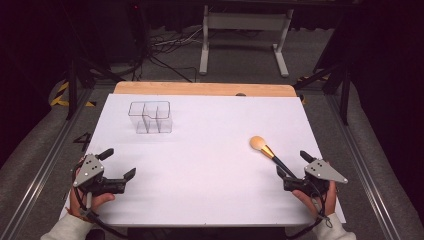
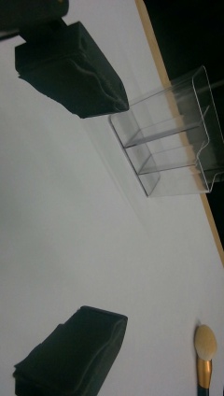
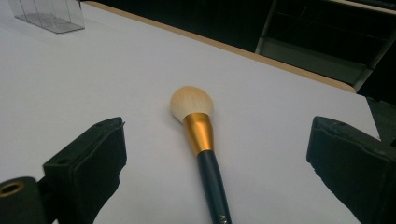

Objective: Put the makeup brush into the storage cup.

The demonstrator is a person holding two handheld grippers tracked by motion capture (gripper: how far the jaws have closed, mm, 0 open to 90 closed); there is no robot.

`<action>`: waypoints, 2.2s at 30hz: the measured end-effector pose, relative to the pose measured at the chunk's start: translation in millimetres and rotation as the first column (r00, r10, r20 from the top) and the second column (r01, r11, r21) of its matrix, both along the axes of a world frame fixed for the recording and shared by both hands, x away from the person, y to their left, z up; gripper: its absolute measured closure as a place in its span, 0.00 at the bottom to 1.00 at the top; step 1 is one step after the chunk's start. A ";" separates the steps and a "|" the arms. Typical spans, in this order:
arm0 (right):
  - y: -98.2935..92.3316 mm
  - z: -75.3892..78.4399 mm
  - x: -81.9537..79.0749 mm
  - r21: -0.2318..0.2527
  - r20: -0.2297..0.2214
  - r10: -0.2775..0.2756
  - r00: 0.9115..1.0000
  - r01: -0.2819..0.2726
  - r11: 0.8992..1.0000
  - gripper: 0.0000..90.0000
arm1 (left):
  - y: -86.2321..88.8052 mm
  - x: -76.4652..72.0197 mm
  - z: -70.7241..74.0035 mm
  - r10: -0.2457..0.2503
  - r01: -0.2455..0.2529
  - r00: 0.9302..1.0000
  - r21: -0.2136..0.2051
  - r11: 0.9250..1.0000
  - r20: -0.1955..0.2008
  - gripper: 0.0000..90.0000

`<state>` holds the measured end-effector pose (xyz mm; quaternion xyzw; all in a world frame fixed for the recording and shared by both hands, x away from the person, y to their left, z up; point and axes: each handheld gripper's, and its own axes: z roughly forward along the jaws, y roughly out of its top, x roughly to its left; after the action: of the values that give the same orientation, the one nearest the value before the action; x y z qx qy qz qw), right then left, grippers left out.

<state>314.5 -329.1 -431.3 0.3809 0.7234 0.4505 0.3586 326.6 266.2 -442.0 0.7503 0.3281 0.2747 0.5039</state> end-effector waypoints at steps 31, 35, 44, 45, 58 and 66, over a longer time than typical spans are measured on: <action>39.3 53.3 100.3 -0.239 -0.603 0.064 0.795 -0.257 0.936 0.22 | -7.4 5.0 -5.1 -0.047 0.048 0.998 0.037 0.998 -0.051 0.03; 53.1 42.3 124.7 -0.303 -0.699 -0.003 0.715 -0.293 0.907 0.28 | -7.8 4.9 -5.2 -0.051 0.053 0.997 0.039 0.998 -0.054 0.03; 60.2 20.3 150.7 -0.330 -0.763 -0.062 0.643 -0.305 0.893 0.33 | -7.5 5.4 -5.6 -0.061 0.063 0.996 0.036 0.997 -0.060 0.03; 60.3 17.0 154.3 -0.331 -0.768 -0.070 0.636 -0.301 0.894 0.37 | -7.6 5.5 -5.7 -0.062 0.065 0.996 0.037 0.997 -0.060 0.03; 59.9 12.9 161.0 -0.317 -0.762 -0.065 0.644 -0.285 0.904 0.65 | -8.5 6.8 -6.8 -0.072 0.075 0.995 0.039 0.996 -0.072 0.03; 52.0 20.1 155.0 -0.228 -0.728 0.008 0.686 -0.253 0.940 0.69 | -7.9 7.4 -7.0 -0.067 0.069 0.994 0.028 0.997 -0.083 0.04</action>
<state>469.5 -277.2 -411.2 0.4114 0.8924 0.1714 0.0699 334.0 258.3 -448.9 0.7793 0.3184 0.2313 0.4876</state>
